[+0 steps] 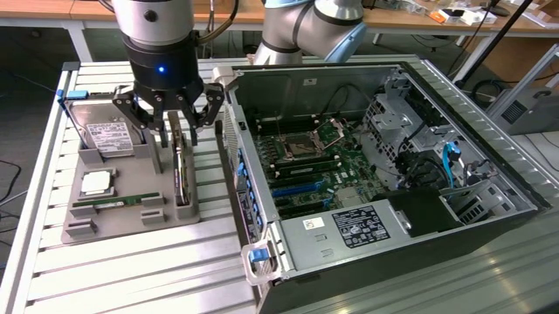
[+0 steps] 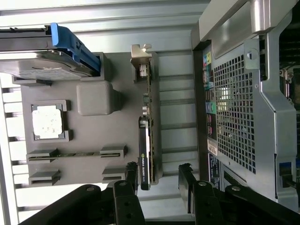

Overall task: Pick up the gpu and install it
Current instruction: 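Pick up the gpu and move the gpu toward the slot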

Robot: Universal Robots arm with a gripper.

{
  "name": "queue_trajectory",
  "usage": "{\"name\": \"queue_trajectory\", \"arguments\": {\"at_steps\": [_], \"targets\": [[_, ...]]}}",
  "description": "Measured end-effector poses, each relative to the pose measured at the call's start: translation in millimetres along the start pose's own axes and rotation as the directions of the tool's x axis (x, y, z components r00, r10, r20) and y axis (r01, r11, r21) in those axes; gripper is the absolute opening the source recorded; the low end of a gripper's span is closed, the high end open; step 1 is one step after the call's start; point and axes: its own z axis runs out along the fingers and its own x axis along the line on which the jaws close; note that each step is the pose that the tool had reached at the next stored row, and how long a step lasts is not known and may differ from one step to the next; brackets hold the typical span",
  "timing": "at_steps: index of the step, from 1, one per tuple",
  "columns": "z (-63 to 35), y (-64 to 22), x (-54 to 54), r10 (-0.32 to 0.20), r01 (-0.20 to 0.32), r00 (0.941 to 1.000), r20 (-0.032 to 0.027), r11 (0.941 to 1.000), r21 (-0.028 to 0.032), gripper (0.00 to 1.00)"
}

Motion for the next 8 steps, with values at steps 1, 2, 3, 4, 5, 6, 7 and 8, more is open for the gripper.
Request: {"name": "queue_trajectory", "arguments": {"at_steps": [1,2,3,4,5,6,7,8], "targets": [[0.3,0.0,0.0,0.0,0.0,1.0,0.0,1.0,0.0,0.48],[0.5,0.0,0.0,0.0,0.0,1.0,0.0,1.0,0.0,0.48],[0.8,0.0,0.0,0.0,0.0,1.0,0.0,1.0,0.0,0.48],[1.1,0.0,0.0,0.0,0.0,1.0,0.0,1.0,0.0,0.48],[1.3,0.0,0.1,0.0,0.0,1.0,0.0,1.0,0.0,0.48],[1.5,0.0,0.0,0.0,0.0,1.0,0.0,1.0,0.0,0.48],[1.7,0.0,0.1,0.0,0.0,1.0,0.0,1.0,0.0,0.48],[1.9,0.0,0.1,0.0,0.0,1.0,0.0,1.0,0.0,0.48]]}}
